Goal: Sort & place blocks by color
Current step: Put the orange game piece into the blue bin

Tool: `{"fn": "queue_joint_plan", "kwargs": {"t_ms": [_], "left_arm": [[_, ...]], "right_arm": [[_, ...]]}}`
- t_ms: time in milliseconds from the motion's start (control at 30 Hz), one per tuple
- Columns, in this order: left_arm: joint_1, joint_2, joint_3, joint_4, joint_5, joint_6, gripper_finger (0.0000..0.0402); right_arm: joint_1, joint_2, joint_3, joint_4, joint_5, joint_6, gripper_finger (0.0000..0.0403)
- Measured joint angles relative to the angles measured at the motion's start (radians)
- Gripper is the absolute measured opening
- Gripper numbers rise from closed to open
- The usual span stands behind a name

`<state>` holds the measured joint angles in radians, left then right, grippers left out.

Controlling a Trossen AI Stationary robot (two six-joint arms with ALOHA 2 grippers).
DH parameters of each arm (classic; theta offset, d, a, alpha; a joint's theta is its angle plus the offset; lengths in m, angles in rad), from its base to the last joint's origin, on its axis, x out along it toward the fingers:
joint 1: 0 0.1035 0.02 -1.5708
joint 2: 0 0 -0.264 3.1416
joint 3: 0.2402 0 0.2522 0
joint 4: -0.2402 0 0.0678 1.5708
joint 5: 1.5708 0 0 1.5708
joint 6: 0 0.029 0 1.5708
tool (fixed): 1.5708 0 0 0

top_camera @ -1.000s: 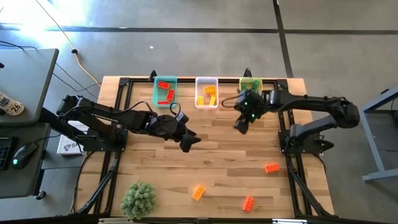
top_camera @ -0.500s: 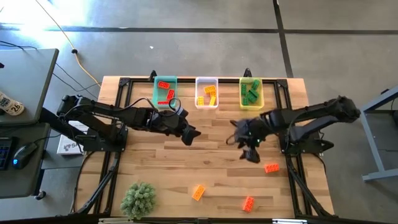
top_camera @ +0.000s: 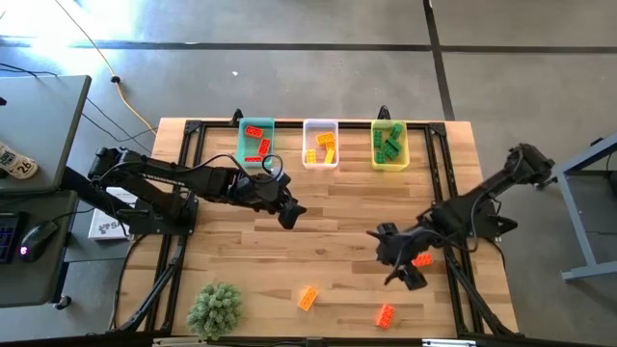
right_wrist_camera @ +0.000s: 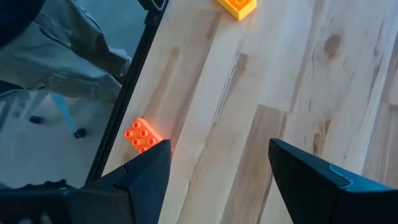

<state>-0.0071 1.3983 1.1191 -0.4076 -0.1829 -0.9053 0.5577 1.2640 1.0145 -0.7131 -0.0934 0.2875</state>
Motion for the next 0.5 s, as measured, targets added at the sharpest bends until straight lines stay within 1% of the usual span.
{"fn": "queue_joint_plan", "kwargs": {"t_ms": [100,333,500], "left_arm": [[0.000,0.000,0.000,0.000,0.000,0.005,0.0223],[0.000,0.000,0.000,0.000,0.000,0.019,0.0223],[0.000,0.000,0.000,0.000,-0.002,0.018,0.0223]], "right_arm": [[0.043,0.000,0.000,0.027,0.035,-0.017,0.0256],[0.129,0.001,0.000,0.084,0.078,-0.123,0.0256],[0.174,0.050,0.000,0.097,0.102,-0.222,0.0256]]}}
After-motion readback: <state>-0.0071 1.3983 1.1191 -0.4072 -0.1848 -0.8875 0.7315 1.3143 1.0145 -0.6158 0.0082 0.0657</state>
